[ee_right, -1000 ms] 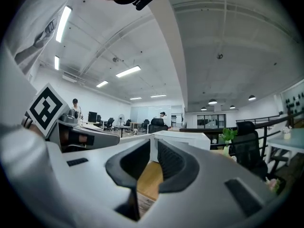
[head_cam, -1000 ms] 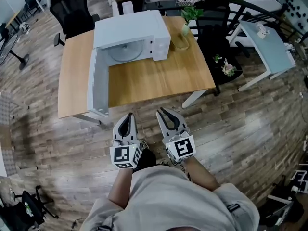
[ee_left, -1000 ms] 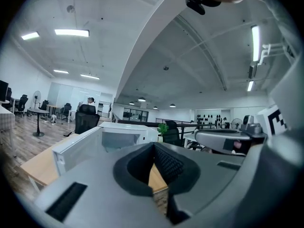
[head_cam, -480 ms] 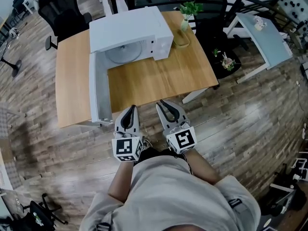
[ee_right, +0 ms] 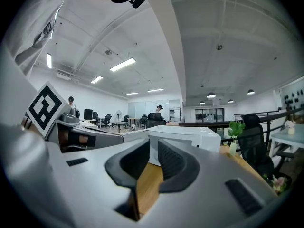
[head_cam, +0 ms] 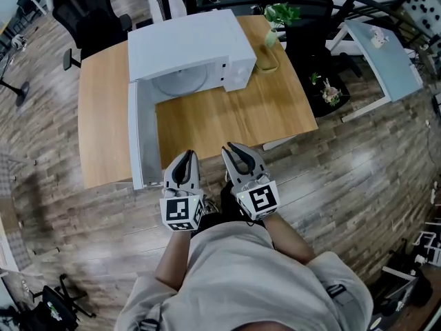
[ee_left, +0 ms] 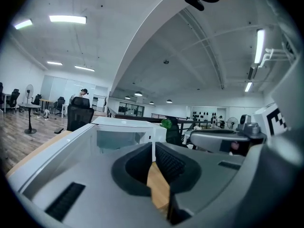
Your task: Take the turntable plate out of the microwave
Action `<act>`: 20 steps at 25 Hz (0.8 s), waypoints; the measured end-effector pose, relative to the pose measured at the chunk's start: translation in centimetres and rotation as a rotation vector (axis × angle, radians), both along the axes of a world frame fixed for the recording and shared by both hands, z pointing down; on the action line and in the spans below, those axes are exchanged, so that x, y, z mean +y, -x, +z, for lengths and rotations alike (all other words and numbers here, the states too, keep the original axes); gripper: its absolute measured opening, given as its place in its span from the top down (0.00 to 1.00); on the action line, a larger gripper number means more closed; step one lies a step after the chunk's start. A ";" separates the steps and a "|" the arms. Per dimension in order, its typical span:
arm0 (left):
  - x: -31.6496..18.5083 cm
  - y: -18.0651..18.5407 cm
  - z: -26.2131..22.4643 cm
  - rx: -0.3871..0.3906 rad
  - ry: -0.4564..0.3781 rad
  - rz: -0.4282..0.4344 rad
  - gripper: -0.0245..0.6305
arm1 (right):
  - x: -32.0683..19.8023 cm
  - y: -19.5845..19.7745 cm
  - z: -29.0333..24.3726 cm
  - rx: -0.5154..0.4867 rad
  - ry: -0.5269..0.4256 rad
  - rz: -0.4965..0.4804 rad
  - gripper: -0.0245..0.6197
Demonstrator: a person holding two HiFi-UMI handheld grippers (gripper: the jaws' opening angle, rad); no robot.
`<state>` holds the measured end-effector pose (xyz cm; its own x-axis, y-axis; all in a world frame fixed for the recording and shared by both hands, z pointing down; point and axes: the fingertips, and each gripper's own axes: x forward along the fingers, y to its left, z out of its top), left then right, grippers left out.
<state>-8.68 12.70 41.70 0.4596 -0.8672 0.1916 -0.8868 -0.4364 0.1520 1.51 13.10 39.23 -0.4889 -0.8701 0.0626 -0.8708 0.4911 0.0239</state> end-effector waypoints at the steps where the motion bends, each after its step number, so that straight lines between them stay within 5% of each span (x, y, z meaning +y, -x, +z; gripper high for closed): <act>1: -0.6 0.0 0.2 -0.003 0.003 -0.010 0.91 | -0.7 -0.1 0.2 -0.001 0.000 -0.011 0.87; 20: -11.7 -2.6 3.7 -0.075 0.114 -0.140 0.91 | -13.0 -1.6 4.6 -0.050 0.118 -0.208 0.87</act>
